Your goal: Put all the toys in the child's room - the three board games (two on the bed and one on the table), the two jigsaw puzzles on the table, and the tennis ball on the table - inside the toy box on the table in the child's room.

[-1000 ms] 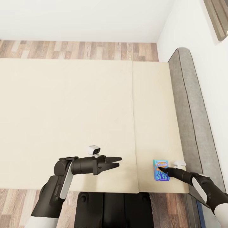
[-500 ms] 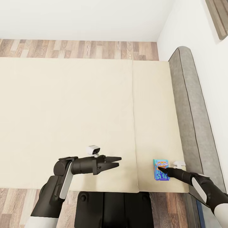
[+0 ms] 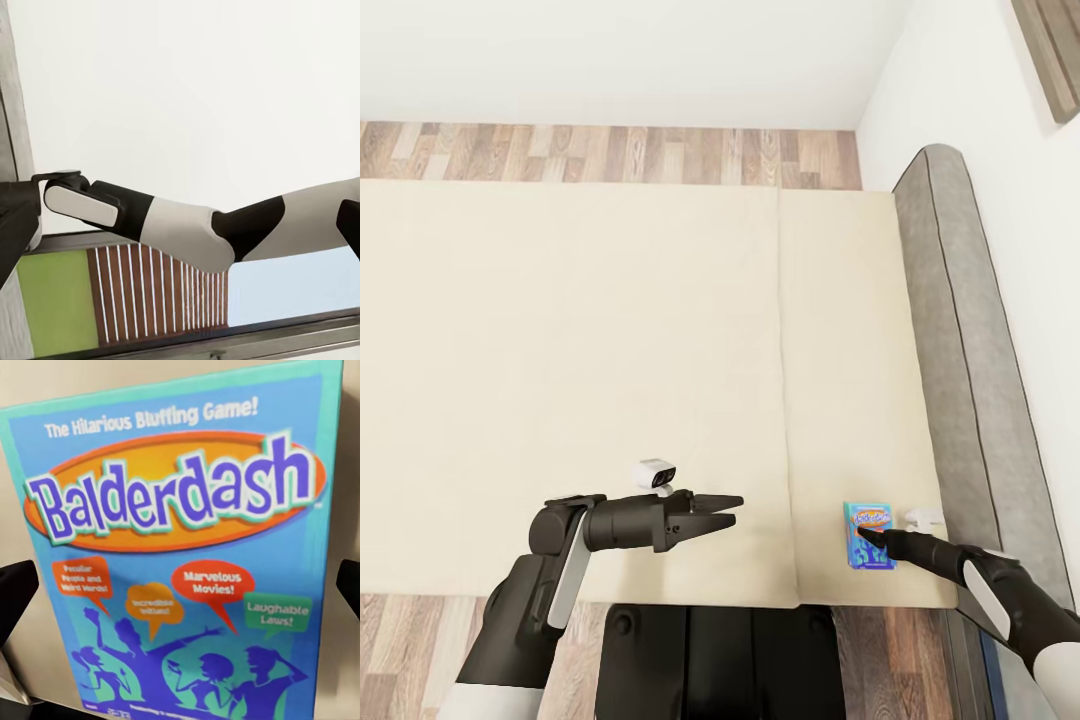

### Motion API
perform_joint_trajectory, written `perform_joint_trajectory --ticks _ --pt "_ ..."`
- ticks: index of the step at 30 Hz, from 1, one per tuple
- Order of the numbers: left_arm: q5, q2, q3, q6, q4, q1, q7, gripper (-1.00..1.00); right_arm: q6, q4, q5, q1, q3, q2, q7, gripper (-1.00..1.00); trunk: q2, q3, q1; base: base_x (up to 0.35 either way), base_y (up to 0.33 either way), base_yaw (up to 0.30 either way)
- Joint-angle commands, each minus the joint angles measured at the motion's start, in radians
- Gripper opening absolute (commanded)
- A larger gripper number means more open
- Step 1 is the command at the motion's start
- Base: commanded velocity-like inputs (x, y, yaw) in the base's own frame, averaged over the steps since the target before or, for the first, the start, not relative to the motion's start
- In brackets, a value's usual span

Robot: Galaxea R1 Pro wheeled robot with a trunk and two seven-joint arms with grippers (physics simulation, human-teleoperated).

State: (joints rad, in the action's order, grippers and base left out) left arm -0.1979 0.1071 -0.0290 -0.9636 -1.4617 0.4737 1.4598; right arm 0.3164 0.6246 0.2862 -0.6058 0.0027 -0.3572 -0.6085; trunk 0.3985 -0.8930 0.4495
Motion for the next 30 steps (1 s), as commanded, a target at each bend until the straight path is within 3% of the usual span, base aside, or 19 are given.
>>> perform_joint_trajectory --ticks 1,13,30 --pt "-0.001 0.0 0.0 -0.011 0.0 0.0 0.002 1.0 0.009 0.001 0.01 0.0 0.0 0.0 -0.001 1.0 0.002 -0.002 0.001 0.0 0.0 0.0" --pt "-0.001 -0.001 0.0 -0.011 0.0 0.0 0.002 1.0 0.008 0.0 0.011 0.0 0.0 0.0 -0.005 1.0 0.002 -0.017 0.001 0.0 0.0 0.038" --pt "-0.001 -0.001 0.0 -0.011 0.001 0.0 0.002 1.0 0.006 0.0 0.011 0.0 0.0 0.0 -0.002 1.0 0.002 -0.019 0.001 0.0 0.0 0.004"
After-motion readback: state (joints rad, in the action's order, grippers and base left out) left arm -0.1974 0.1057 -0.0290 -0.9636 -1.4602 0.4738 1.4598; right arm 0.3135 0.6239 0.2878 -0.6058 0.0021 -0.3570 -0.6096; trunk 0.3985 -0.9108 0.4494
